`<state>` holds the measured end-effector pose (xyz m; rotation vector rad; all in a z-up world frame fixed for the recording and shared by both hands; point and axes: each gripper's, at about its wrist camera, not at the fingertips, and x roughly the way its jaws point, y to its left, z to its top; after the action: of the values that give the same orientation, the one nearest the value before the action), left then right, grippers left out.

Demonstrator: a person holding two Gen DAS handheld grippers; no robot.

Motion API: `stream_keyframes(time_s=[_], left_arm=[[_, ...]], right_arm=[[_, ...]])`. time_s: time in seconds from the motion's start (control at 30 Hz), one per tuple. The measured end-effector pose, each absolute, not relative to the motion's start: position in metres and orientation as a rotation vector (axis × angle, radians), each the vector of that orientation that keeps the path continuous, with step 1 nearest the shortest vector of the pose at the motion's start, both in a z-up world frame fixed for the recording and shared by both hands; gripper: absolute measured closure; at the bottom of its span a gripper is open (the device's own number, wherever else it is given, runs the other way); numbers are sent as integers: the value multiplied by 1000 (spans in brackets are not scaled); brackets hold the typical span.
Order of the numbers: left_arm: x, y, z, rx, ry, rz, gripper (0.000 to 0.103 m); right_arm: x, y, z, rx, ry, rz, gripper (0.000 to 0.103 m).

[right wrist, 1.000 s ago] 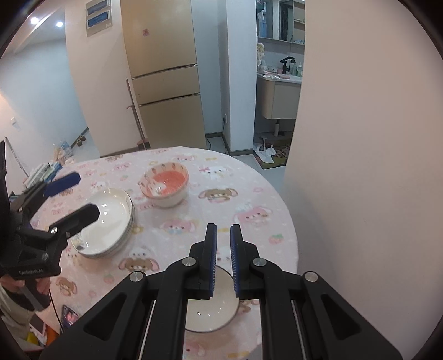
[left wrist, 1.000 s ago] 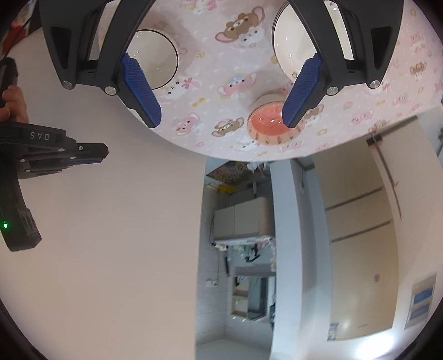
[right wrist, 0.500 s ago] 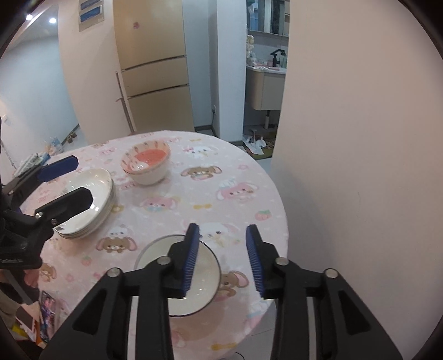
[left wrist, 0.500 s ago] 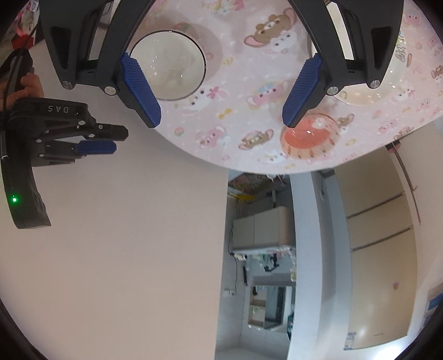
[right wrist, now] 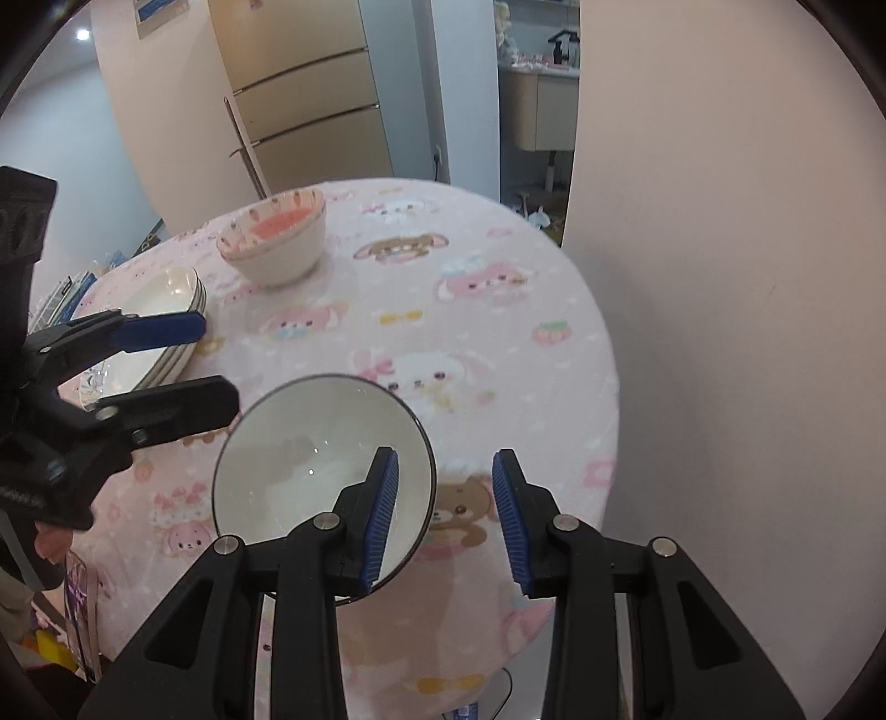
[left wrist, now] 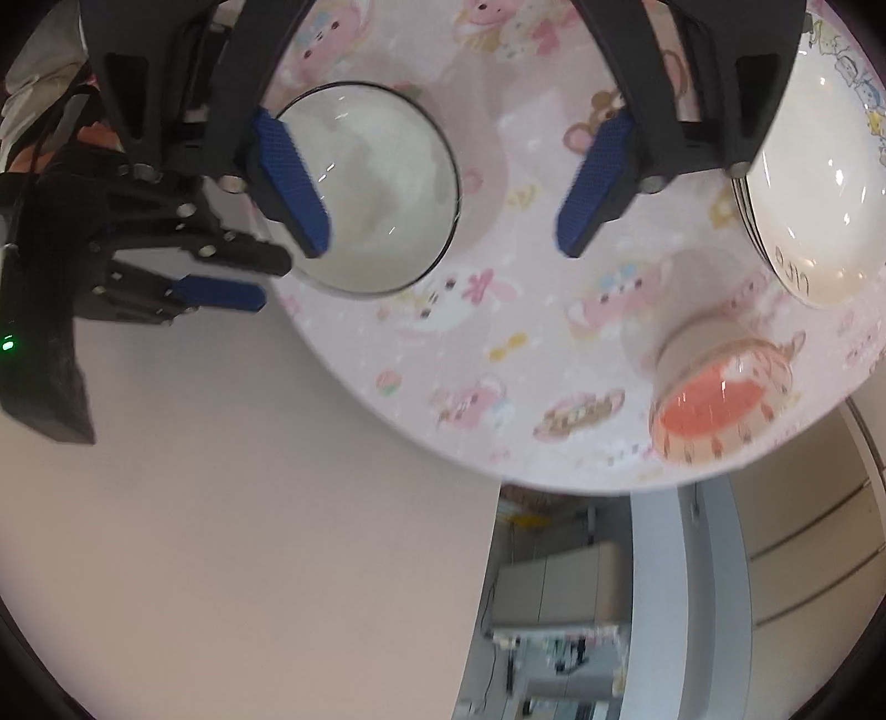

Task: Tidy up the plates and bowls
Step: 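Close the left gripper on the rim of the white bowl, then lift the white bowl with the left gripper and carry it toward the pink bowls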

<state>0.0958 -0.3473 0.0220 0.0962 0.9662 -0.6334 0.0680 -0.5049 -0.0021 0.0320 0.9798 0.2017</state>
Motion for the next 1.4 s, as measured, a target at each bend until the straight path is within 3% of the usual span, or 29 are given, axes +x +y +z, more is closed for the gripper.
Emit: stream_keyframes(time_s=[0.2,0.43,0.57,1.03,1.2,1.4], left_arm=[[94,-359,-11,218,1140,-680,45],[93,-372,-25,267,1204,-690,47],[93,-374,-35,265,1235,-689,61],[98,-373,-54,199,1264,-714,70],[97,-367,-50,209,1240,-699,77],[90,-364,-42,261,1193,-696,82]], right_arm=[[71,-501,-13,38,1017,231,70],[76,-489,-32,28,1067,248,76],[77,-486,-41,33,1107,272,78],[85,-483,-54,81,1164,290,75],[86,-494,-52,178,1183,280,85],[83,-492,-42,167,1157,273,90]])
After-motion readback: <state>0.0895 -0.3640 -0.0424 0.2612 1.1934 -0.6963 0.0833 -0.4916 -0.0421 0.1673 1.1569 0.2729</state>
